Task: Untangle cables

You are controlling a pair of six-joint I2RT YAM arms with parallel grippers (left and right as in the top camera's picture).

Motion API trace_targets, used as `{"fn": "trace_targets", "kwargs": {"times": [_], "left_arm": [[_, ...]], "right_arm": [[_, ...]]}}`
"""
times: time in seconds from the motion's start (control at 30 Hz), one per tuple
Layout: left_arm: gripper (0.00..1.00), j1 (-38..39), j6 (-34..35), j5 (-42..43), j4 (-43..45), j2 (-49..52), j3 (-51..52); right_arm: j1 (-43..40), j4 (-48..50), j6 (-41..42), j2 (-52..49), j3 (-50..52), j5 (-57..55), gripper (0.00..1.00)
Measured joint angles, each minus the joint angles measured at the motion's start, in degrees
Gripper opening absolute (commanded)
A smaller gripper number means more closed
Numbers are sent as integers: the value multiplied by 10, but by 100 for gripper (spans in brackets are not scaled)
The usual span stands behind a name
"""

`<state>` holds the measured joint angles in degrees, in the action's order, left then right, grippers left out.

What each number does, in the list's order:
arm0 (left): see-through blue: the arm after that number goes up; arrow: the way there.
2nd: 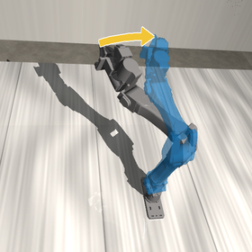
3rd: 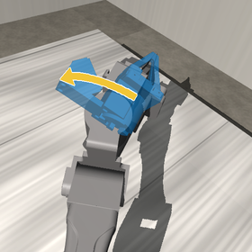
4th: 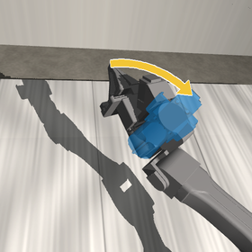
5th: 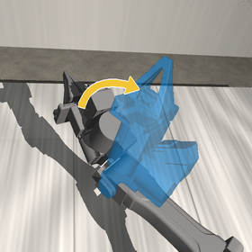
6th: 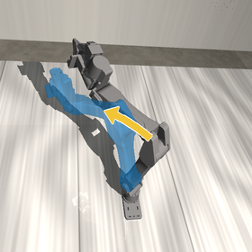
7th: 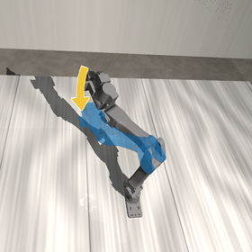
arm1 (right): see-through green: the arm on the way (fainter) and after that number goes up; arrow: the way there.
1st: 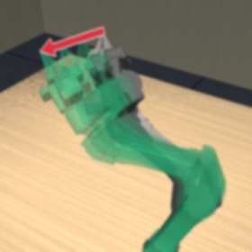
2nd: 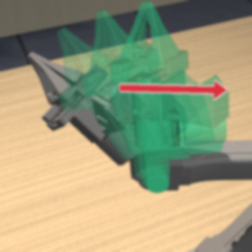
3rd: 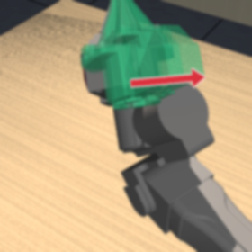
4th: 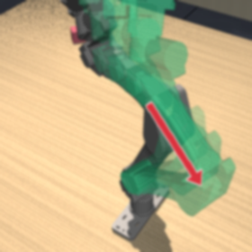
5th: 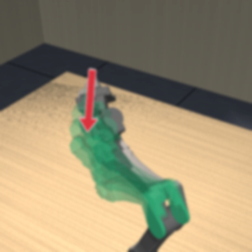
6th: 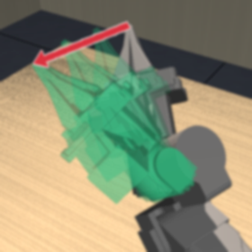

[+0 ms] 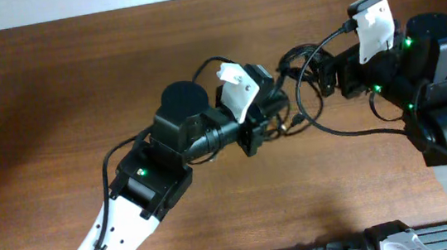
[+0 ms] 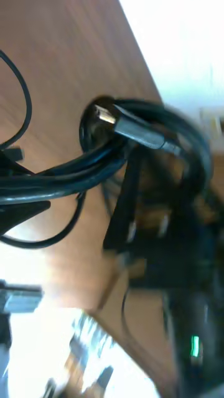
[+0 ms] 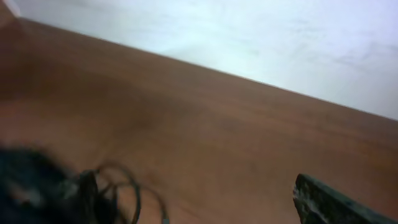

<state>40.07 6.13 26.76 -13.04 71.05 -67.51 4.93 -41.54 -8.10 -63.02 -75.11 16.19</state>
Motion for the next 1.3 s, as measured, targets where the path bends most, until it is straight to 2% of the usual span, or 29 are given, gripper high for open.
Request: {"fn": "trace_targets", "kwargs": {"times": [0.07,0.17,0.27,0.4,0.43,0.5,0.57,0.7,0.77,0.83,0.87,0.97,1.17,1.2,1.23,1.27,1.3], "left_arm": [[0,0,-2,-50,0,0,0],[0,0,-4,-78,11,0,0],[0,0,-3,-84,16,0,0],[0,0,3,-88,27,0,0],[0,0,6,-88,29,0,0],[0,0,13,-88,32,0,0],[0,0,21,-88,36,0,0],[0,0,27,-88,41,0,0],[0,0,27,-88,40,0,0],[0,0,29,-88,41,0,0],[0,0,29,-88,42,0,0],[0,0,30,-88,46,0,0],[0,0,34,-88,52,0,0],[0,0,40,-85,56,0,0],[0,0,42,-78,56,0,0],[0,0,43,-70,57,0,0],[0,0,44,-59,58,0,0]], "right_arm": [[0,-18,-23,6,0,38,95],[0,-61,-74,20,0,90,92],[0,-76,-100,25,0,109,88],[0,-93,-122,25,0,118,76],[0,-100,-129,25,0,121,68],[0,-107,-144,25,0,127,27],[0,-108,-154,25,0,132,4],[0,-108,-164,25,0,135,4],[0,-108,-163,25,0,135,38],[0,-110,-165,25,0,135,61],[0,-113,-166,25,0,136,64],[0,-130,-169,25,0,149,65],[0,-131,-172,25,0,168,64],[0,-131,-176,25,0,187,59],[0,-130,-181,25,0,207,51],[0,-130,-186,25,0,221,24],[0,-129,-195,25,0,233,4]]}}
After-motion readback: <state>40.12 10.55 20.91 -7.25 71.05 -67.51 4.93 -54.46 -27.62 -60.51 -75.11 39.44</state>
